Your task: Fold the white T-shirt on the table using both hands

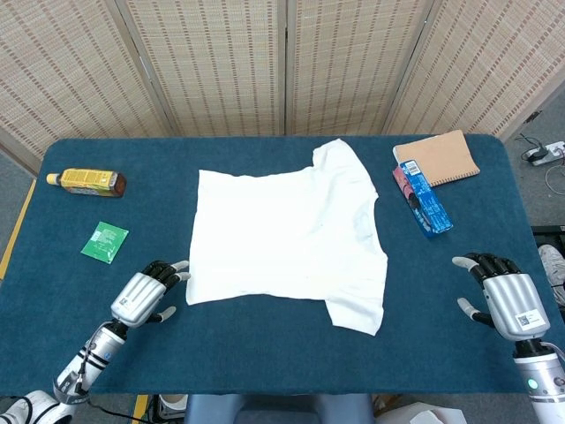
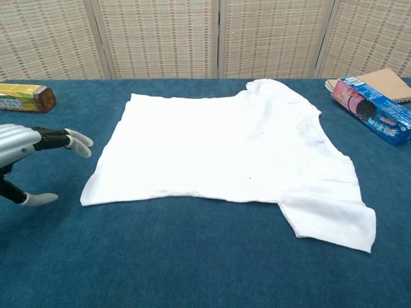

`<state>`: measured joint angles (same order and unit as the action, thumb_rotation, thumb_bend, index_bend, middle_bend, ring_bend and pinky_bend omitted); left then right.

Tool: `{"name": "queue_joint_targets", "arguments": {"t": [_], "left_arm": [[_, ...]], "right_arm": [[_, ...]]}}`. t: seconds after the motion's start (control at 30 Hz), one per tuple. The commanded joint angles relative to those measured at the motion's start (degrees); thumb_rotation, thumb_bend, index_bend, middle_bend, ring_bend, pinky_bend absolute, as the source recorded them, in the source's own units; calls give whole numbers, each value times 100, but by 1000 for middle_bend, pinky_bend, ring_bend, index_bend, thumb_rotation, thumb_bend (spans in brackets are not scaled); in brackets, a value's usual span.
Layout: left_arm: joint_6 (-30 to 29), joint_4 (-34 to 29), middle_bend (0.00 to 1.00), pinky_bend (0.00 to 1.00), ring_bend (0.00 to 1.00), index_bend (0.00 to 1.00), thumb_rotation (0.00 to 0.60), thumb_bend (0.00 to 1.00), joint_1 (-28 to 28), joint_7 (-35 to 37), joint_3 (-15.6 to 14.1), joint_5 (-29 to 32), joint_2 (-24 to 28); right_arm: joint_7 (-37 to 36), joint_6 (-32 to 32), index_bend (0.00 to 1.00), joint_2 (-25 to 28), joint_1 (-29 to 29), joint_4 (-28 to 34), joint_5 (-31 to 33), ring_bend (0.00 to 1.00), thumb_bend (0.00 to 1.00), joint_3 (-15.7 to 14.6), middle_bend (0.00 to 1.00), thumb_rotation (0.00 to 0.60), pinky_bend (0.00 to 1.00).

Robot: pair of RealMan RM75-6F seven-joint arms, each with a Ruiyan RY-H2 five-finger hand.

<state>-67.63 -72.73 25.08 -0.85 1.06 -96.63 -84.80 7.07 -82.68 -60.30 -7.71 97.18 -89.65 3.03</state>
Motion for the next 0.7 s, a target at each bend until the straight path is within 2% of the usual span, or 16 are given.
{"name": "queue_joint_targets", "arguments": {"t": [0.03, 0.7], "left_arm": [[141, 105, 173, 173, 220, 305, 600, 259, 98, -131, 11, 106, -129], [442, 481, 173, 173, 221, 311, 600, 258, 309, -249, -44, 527, -603]], "right_arm": [[-11, -10, 281, 3, 4, -2, -1, 231, 172, -1, 279, 600, 308], [-60, -28, 281, 30, 20, -18, 23, 231, 172, -7, 279, 600, 308]]}}
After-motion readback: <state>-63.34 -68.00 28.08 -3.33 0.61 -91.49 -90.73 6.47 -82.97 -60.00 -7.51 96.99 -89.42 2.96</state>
